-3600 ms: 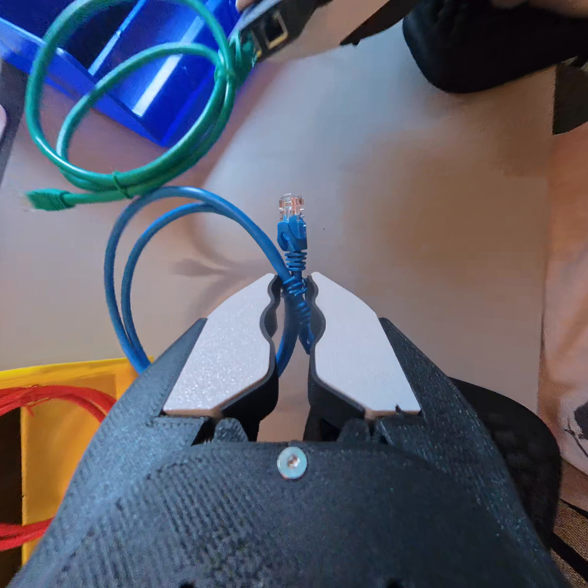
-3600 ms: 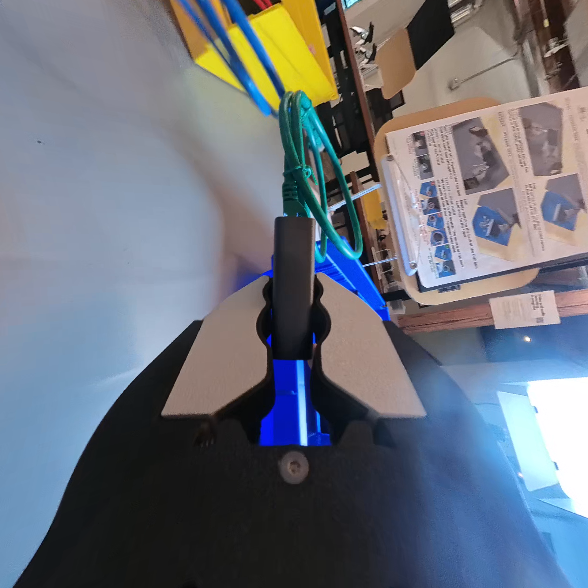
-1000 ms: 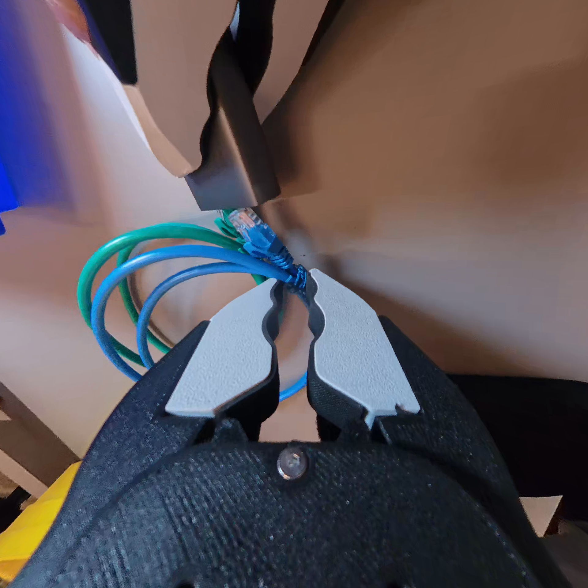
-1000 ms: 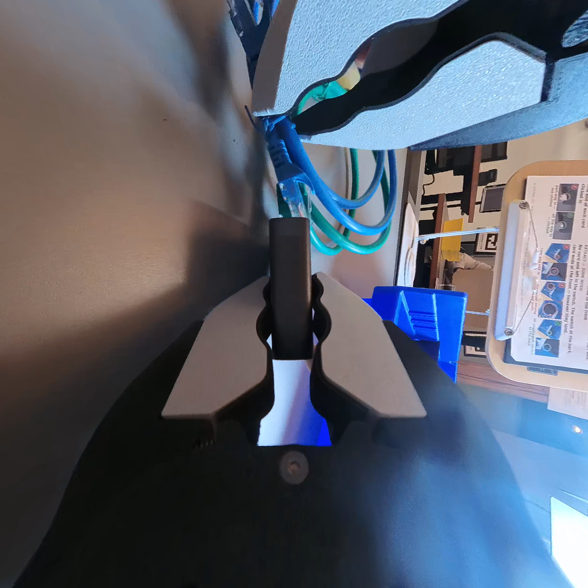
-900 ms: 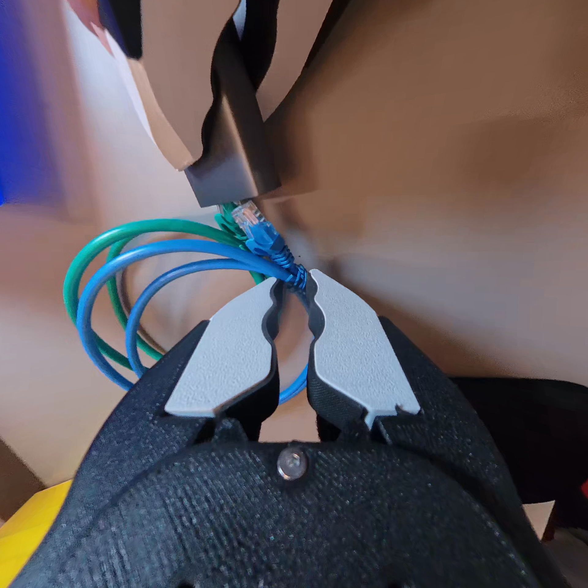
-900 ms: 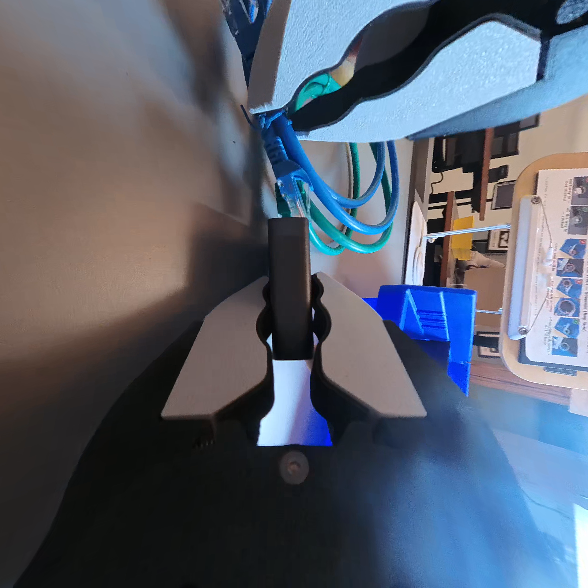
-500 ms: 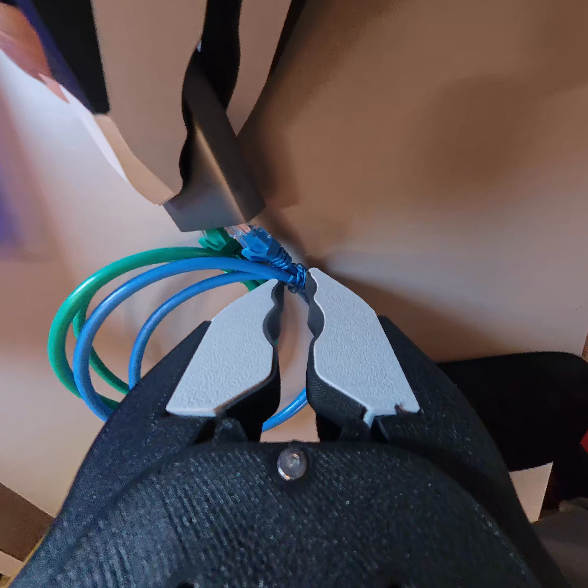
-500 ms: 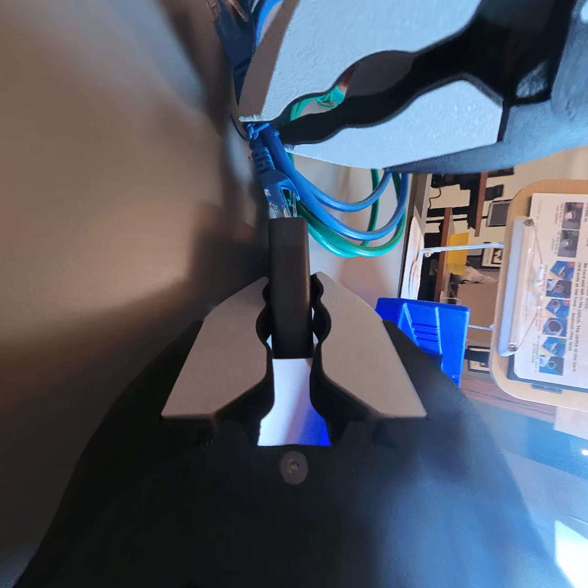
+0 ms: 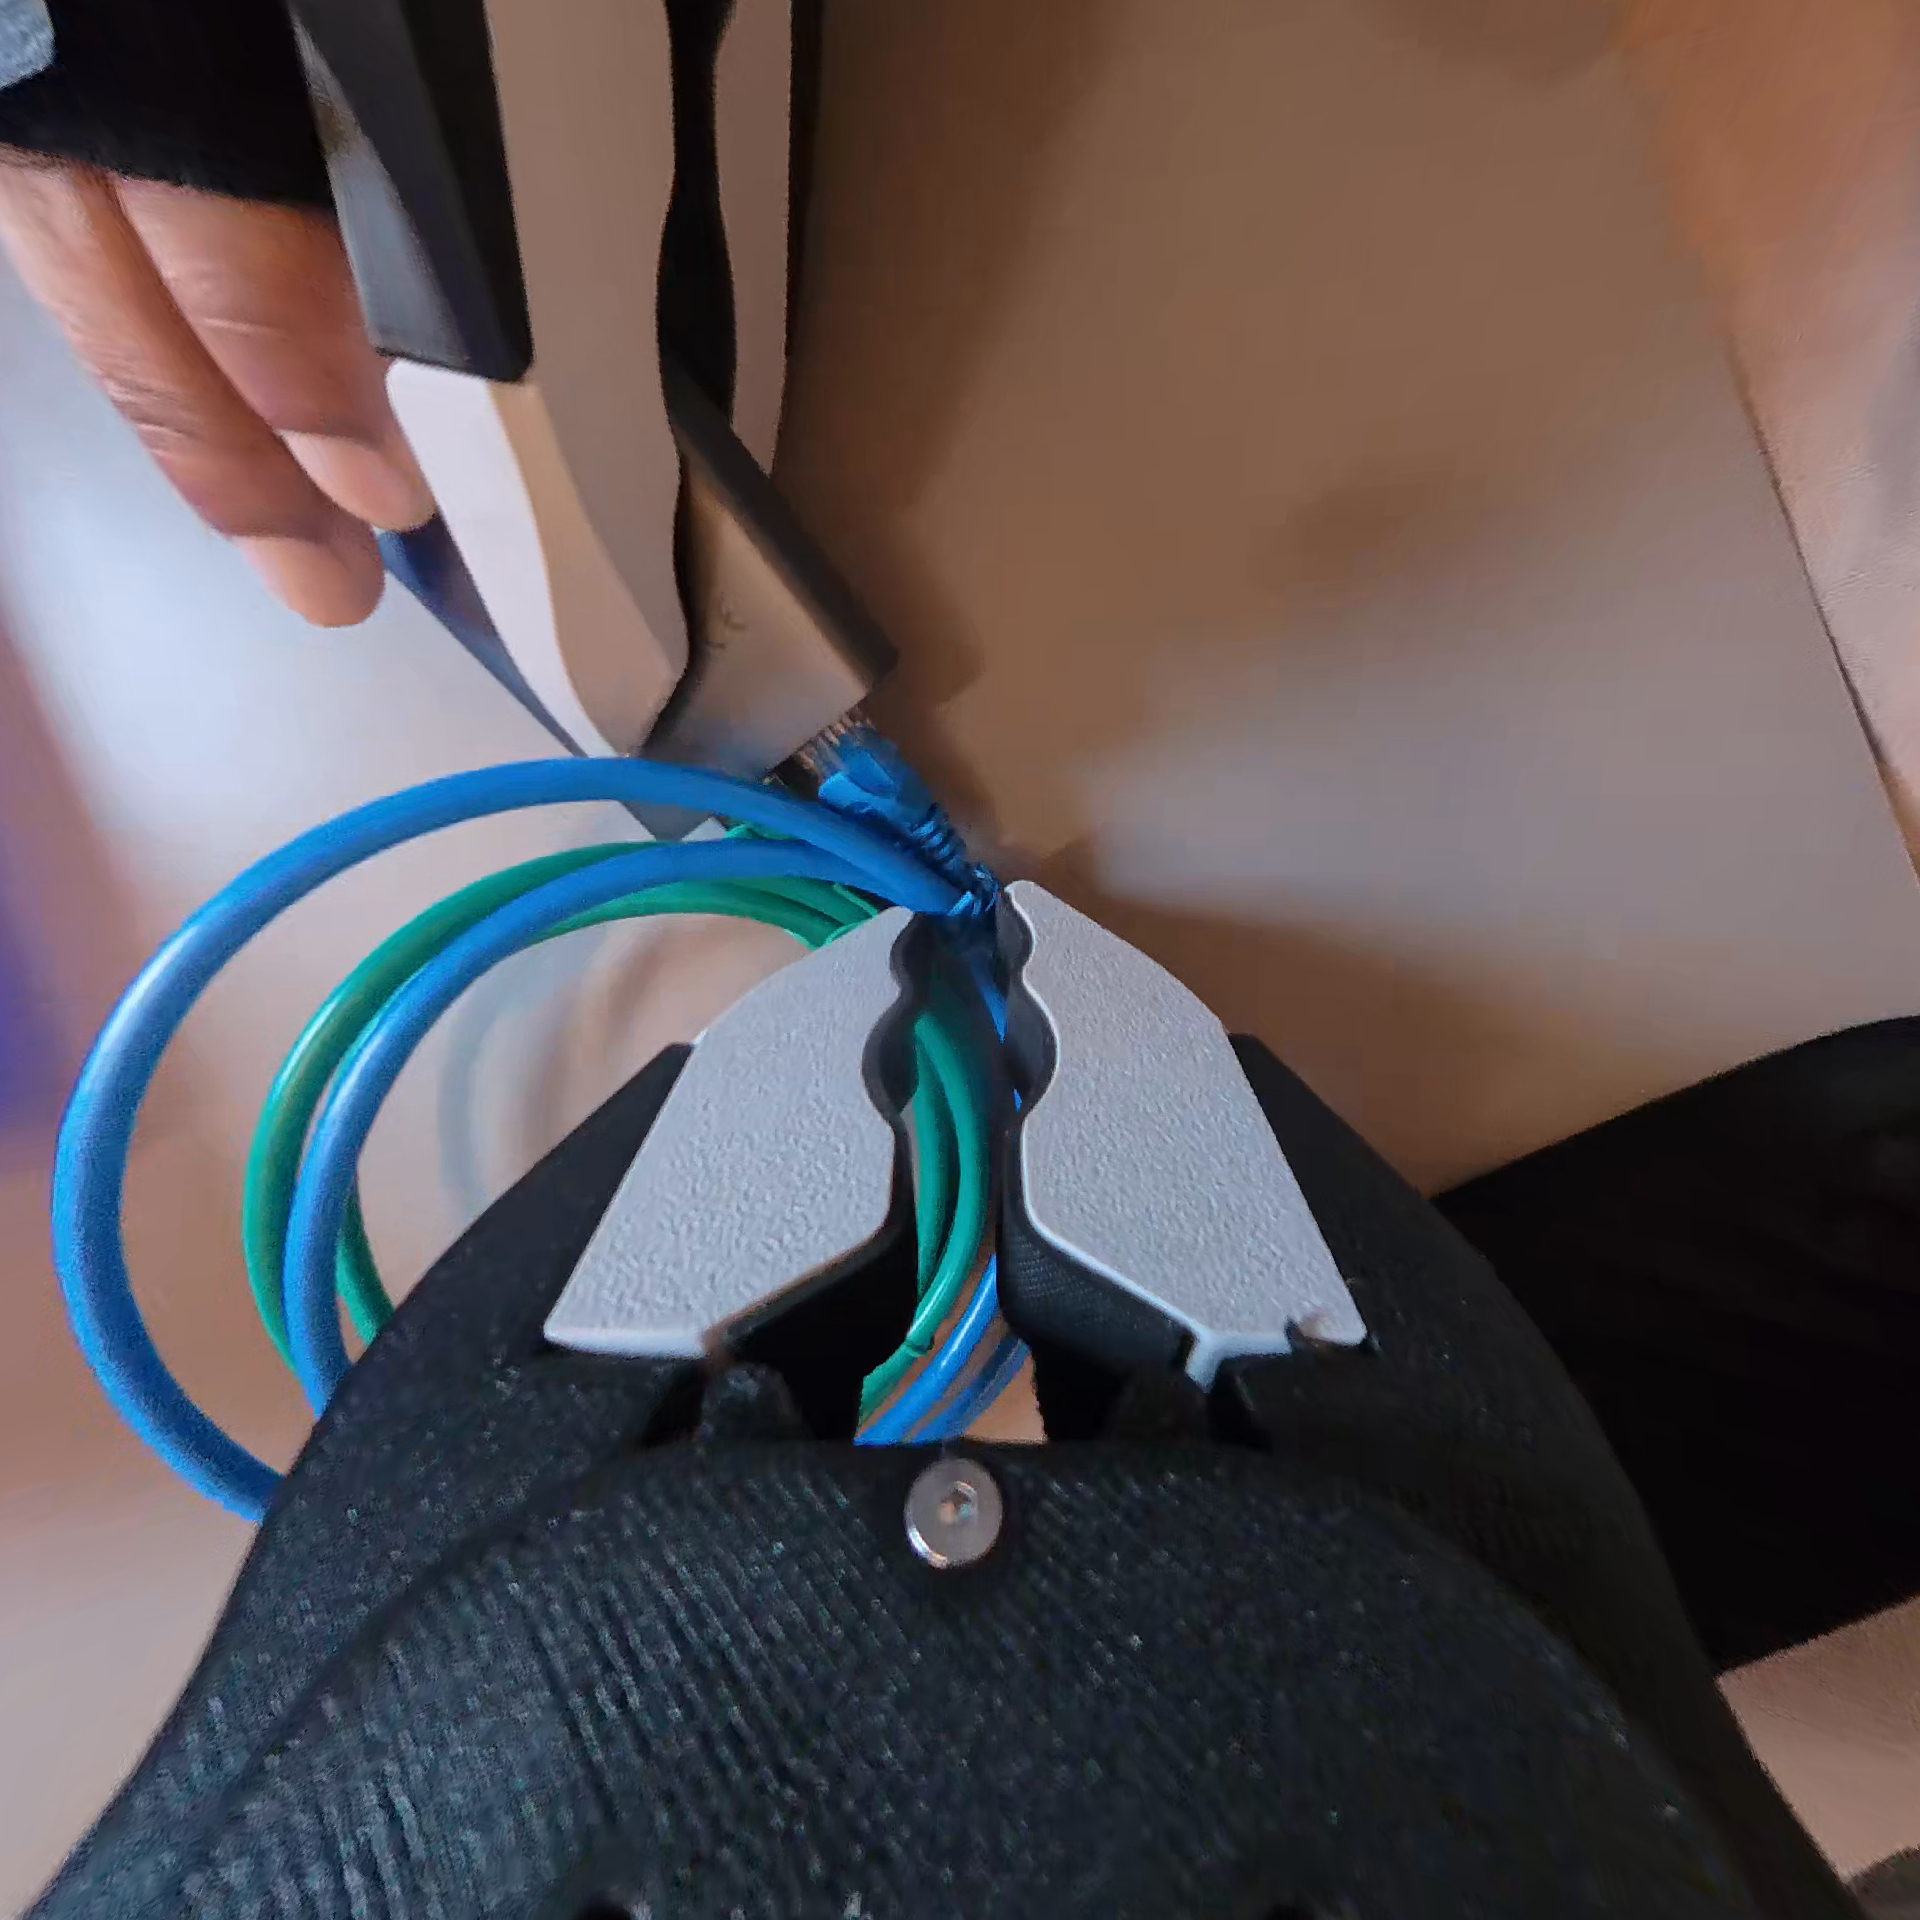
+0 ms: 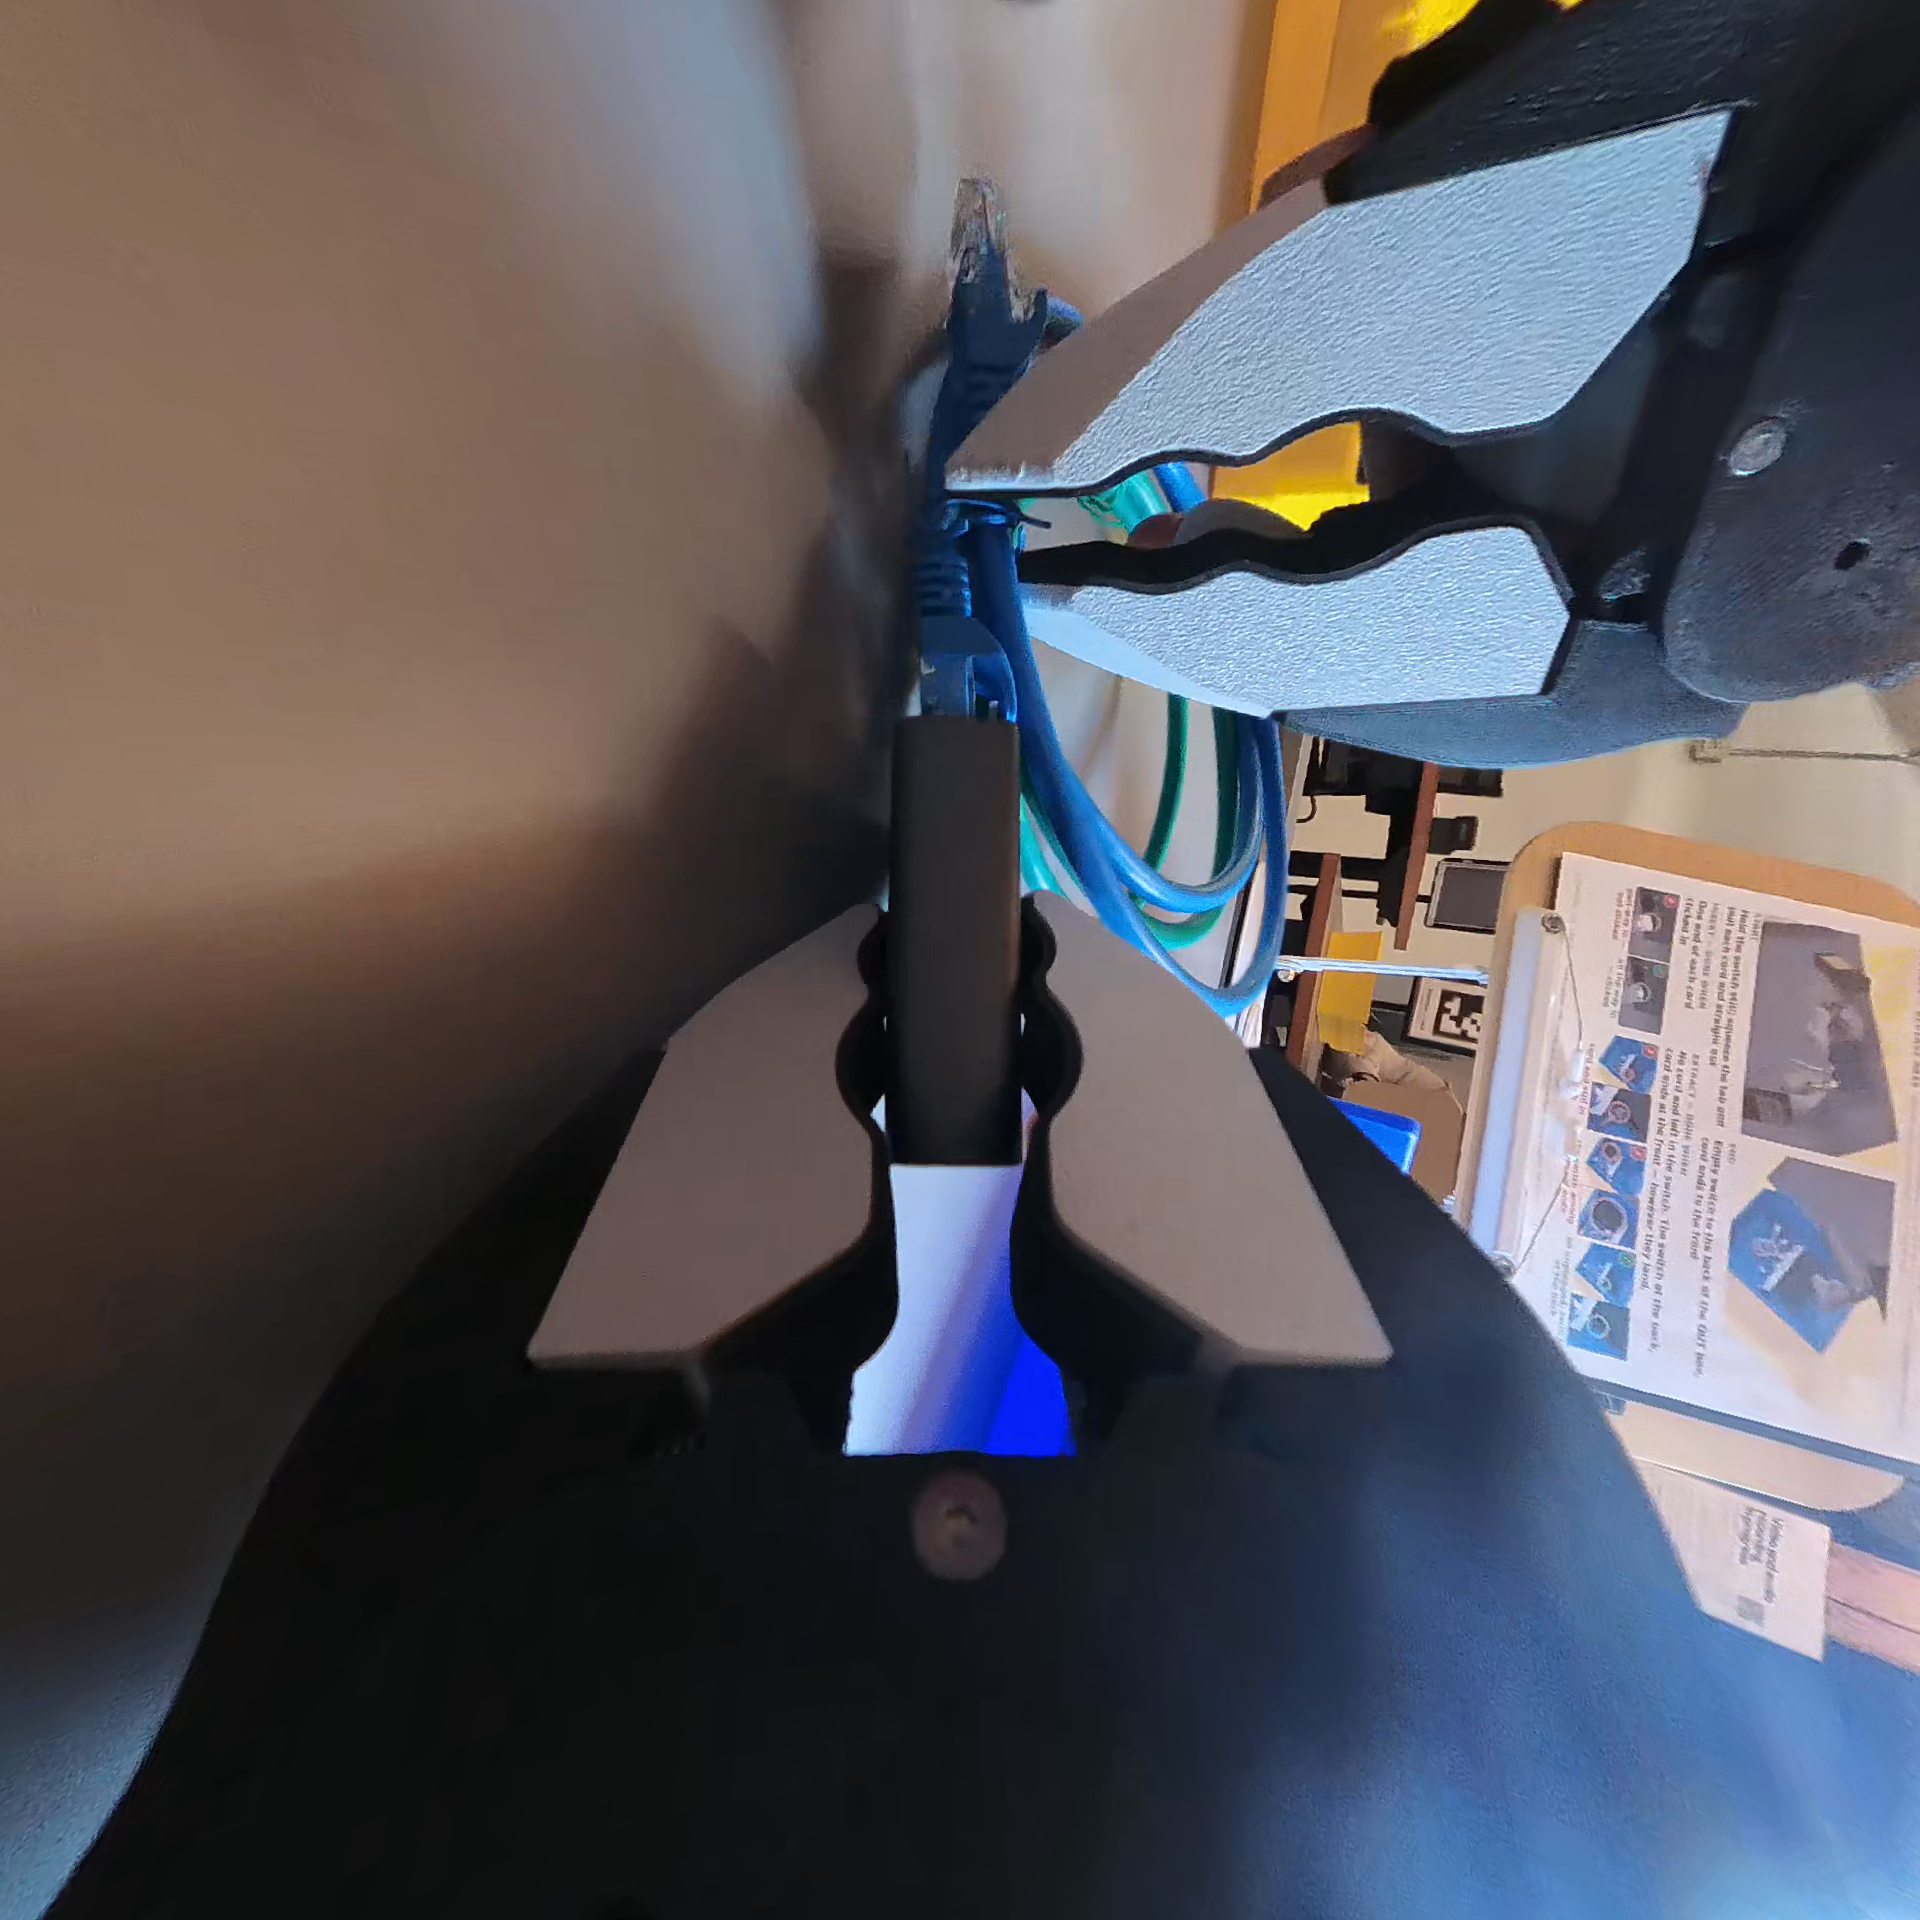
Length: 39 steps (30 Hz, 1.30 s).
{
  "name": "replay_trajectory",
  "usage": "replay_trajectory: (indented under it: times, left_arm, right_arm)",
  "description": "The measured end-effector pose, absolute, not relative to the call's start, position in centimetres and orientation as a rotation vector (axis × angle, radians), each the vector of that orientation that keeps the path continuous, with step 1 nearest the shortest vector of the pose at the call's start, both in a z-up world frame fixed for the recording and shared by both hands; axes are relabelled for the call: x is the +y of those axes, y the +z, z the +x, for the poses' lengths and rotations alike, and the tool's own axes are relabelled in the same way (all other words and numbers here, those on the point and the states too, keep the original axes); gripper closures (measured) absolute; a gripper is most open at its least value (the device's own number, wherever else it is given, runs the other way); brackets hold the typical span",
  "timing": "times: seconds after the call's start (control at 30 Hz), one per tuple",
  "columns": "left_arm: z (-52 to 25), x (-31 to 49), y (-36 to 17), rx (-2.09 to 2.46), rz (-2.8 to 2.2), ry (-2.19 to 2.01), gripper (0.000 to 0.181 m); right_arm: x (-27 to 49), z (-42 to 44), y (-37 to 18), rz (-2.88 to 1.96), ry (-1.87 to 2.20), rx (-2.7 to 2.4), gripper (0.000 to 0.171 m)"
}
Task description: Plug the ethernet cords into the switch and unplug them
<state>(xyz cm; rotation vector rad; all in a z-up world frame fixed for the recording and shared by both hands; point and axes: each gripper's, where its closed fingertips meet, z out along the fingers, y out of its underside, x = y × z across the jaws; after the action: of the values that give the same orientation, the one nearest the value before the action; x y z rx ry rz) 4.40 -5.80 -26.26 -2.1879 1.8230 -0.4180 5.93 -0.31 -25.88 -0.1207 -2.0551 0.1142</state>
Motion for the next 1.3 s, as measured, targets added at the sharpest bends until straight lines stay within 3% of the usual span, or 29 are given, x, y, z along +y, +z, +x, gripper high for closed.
replay_trajectory:
  times: [0.03, 0.43, 0.6, 0.9, 1.1, 1.2, 1.3]
  left_arm:
    - [4.4, -5.8, -26.3, 1.809, -2.186, -0.410, 0.170]
    - [4.0, -5.3, -26.2, 1.622, -2.224, -0.273, 0.169]
    - [3.8, -4.2, -23.0, 1.384, -2.073, -0.144, 0.160]
    - [5.3, -2.3, -21.3, 1.388, -1.765, 0.354, 0.161]
    - [4.7, -4.4, -15.5, 1.175, -1.564, 0.003, 0.161]
    - [4.3, -6.3, -12.7, 1.054, -1.425, -0.264, 0.161]
    - [5.1, -8.5, -11.5, 1.063, -1.308, -0.496, 0.162]
  right_arm:
    - [-0.4, 6.0, -25.9, -0.120, 0.112, -2.058, 0.150]
    - [-0.9, 6.0, -25.7, -0.201, 0.107, -2.057, 0.150]
    - [0.0, 5.8, -24.2, -0.368, 0.217, -2.031, 0.150]
    - [-1.6, 4.4, -22.6, -0.630, 0.310, -2.058, 0.149]
    - [-2.3, 6.1, -15.7, -0.615, 0.735, -1.819, 0.141]
    - [-0.1, 7.3, -14.0, -0.612, 0.764, -1.711, 0.137]
    - [1.8, 7.1, -15.0, -0.635, 0.669, -1.718, 0.112]
